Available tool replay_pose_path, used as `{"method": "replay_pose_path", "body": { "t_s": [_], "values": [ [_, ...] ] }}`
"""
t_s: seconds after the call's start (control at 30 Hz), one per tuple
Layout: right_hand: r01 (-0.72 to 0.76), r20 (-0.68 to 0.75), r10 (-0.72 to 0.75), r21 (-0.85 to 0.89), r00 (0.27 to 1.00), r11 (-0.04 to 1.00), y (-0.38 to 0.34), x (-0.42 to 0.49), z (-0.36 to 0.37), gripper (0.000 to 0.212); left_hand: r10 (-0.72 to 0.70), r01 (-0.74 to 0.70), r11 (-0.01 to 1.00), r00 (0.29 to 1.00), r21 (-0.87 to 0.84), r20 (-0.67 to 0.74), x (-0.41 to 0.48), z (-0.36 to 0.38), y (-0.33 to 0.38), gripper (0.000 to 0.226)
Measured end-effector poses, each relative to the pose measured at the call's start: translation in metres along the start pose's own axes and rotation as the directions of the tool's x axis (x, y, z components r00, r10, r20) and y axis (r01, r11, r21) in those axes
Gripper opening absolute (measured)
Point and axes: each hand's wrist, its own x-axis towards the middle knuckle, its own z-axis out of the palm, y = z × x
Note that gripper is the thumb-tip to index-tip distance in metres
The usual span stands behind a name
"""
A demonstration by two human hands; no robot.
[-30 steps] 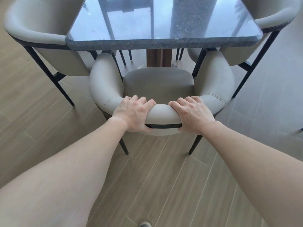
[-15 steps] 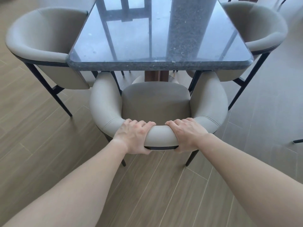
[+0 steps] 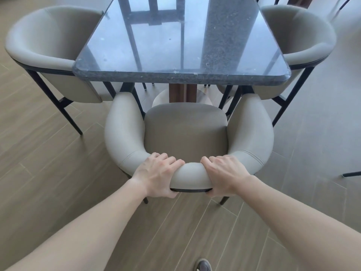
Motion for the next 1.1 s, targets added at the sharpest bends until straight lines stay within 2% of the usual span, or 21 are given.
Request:
{"method": "replay_pose_path", "body": {
  "t_s": [0.2,0.47,0.7,0.87,1.1],
  "values": [
    [-0.034,0.020,0.033,0.046,0.999,0.998,0.030,-0.031,0.008,0.069,-0.003,0.003,1.000,1.000,0.009,0.011,0.023,-0.005,0.038,0.076],
    [0.001,0.038,-0.002,0.044,0.999,0.999,0.026,-0.028,0.009,0.063,-0.078,0.078,0.997,0.997,-0.025,0.025,0.019,-0.006,0.038,0.072],
    [0.037,0.028,-0.038,0.042,0.999,0.998,-0.017,-0.005,0.003,0.061,-0.117,0.118,0.993,0.991,-0.011,0.066,-0.015,-0.005,0.003,0.073],
    [0.043,-0.008,-0.043,0.053,0.999,0.998,-0.046,0.016,-0.003,0.063,-0.133,0.133,0.991,0.991,0.000,0.034,-0.039,-0.003,-0.027,0.073],
    [0.028,0.006,-0.029,0.054,1.000,0.998,-0.047,0.021,-0.004,0.067,-0.045,0.044,0.999,0.999,0.023,0.022,-0.035,-0.002,-0.037,0.075]
  ]
}}
